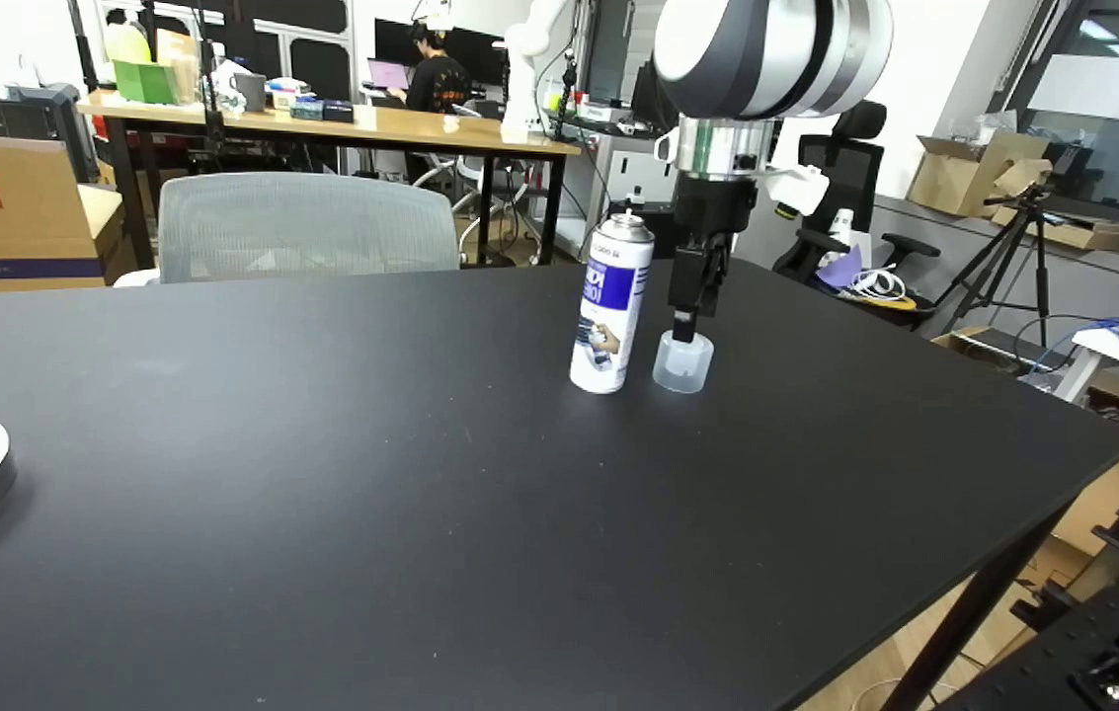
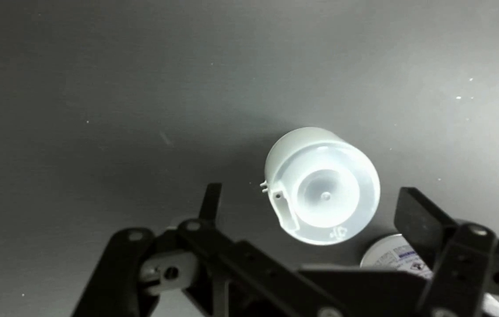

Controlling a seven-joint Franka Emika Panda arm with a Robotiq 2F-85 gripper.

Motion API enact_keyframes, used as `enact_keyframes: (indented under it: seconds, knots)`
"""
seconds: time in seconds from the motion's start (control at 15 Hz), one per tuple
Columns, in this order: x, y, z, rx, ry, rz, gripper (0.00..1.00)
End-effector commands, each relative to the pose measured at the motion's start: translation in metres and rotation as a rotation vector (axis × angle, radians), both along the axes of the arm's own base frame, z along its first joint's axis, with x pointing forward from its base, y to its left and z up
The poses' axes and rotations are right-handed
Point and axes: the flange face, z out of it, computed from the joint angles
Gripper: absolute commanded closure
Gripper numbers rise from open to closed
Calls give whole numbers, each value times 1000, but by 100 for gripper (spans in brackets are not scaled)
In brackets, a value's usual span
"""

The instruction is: Pick the lid on the table and place it on the bottle

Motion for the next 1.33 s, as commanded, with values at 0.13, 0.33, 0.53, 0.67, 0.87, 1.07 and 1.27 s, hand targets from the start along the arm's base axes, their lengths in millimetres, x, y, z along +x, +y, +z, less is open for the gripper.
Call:
enact_keyframes:
  seconds: [0.13, 0.33, 0.53, 0.67, 0.87, 1.07, 1.27]
  knots:
    - [11, 2, -11, -10, 35, 35, 0]
    - [12, 3, -17, -21, 54, 48, 0]
    - [13, 2, -20, -37, 71, 54, 25]
    - [13, 3, -22, -35, 79, 56, 40]
    - [13, 3, -22, -32, 86, 61, 60]
    - [9, 2, -10, -36, 100, 43, 60]
    - [3, 0, 17, -58, 127, 5, 60]
